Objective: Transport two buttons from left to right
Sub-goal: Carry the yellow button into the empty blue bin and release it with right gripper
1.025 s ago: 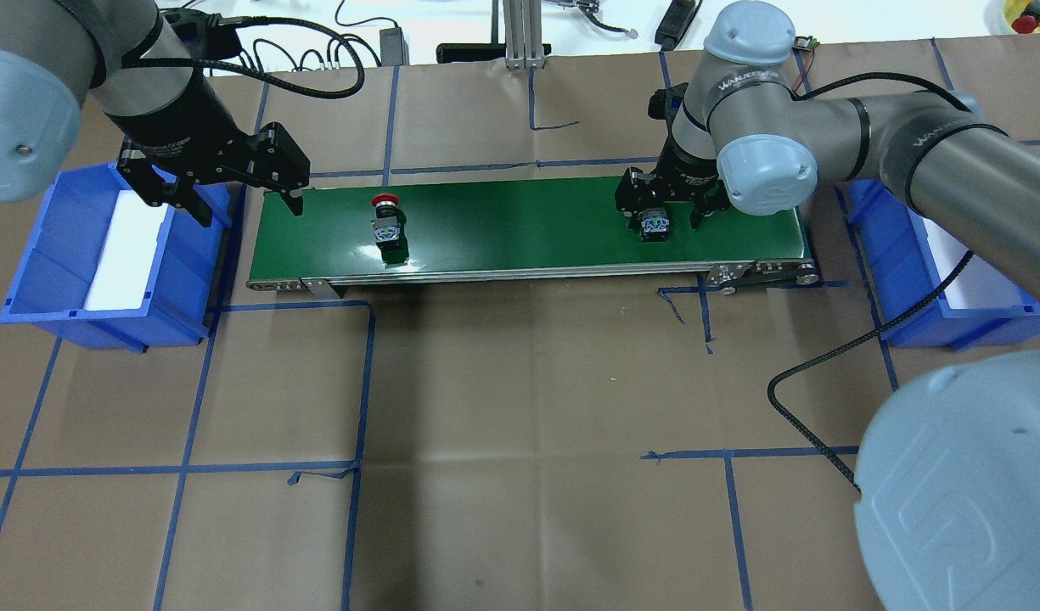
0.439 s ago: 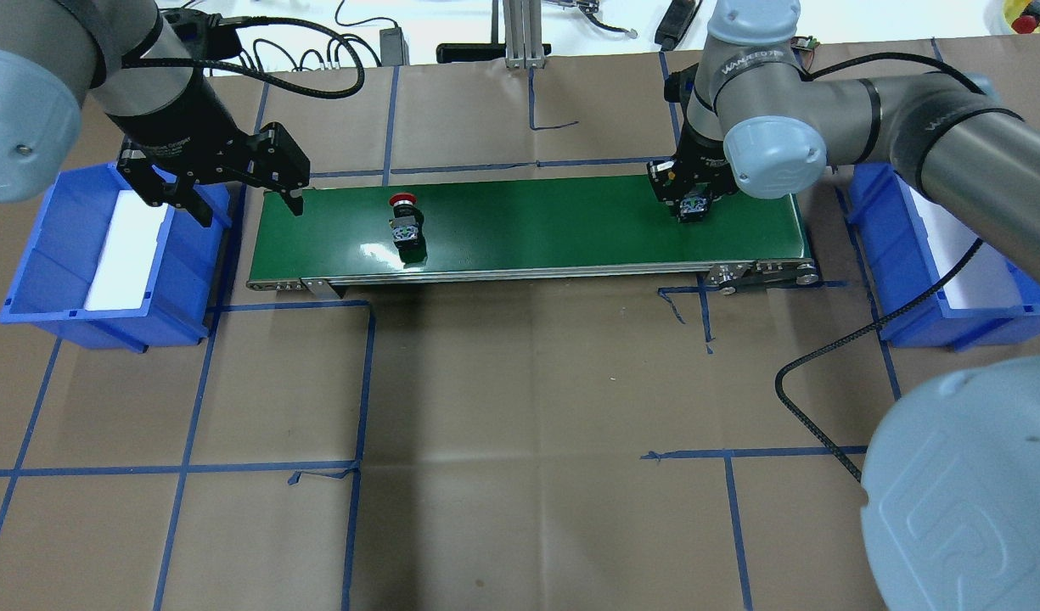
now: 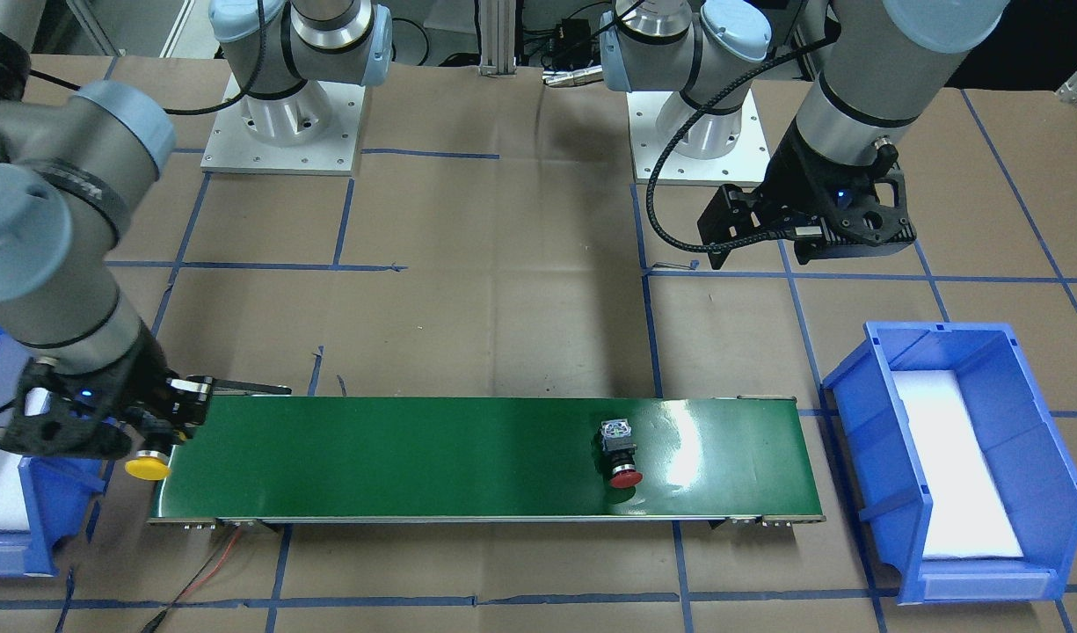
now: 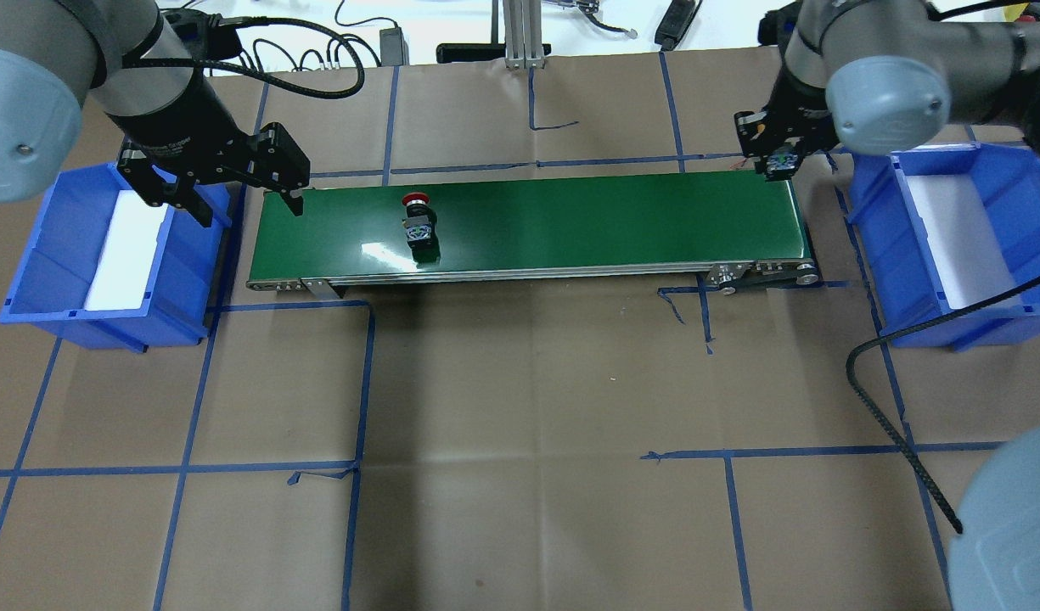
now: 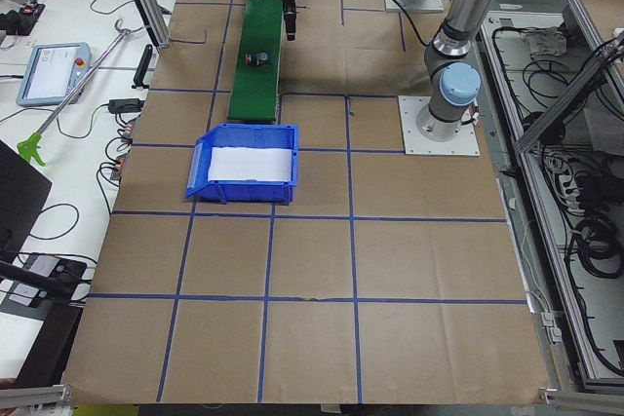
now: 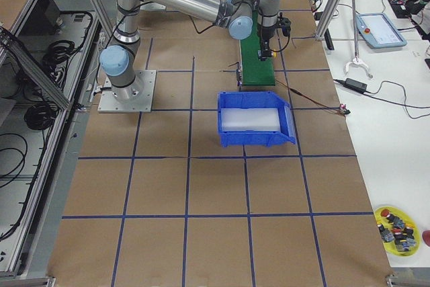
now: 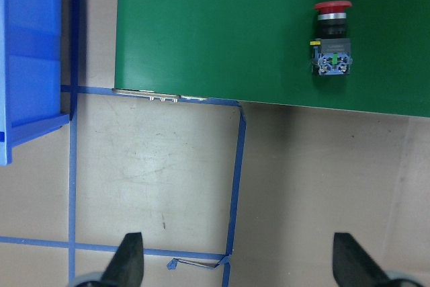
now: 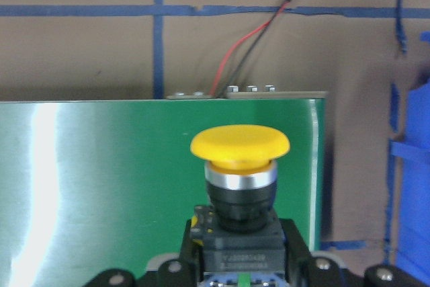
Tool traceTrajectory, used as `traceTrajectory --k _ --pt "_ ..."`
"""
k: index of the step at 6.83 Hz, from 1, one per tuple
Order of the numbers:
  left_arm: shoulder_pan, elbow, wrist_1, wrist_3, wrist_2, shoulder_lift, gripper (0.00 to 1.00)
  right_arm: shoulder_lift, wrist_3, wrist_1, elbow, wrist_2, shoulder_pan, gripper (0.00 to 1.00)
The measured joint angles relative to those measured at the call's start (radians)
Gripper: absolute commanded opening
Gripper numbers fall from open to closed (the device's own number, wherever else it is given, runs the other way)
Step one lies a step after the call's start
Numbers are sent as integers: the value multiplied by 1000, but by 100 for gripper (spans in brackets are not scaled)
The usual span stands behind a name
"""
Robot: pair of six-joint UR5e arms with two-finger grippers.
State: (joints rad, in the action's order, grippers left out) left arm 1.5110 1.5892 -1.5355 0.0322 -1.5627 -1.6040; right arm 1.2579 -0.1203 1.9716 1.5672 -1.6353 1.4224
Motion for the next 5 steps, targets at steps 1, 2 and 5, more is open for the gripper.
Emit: traceTrajectory --k 1,2,5 --pt "0 0 0 0 1 1 100 27 -77 -41 2 2 -85 7" --pt "0 0 0 0 2 1 100 43 -177 -83 2 4 -172 7" --pt "0 0 1 0 1 0 100 84 -413 -96 73 8 -360 7"
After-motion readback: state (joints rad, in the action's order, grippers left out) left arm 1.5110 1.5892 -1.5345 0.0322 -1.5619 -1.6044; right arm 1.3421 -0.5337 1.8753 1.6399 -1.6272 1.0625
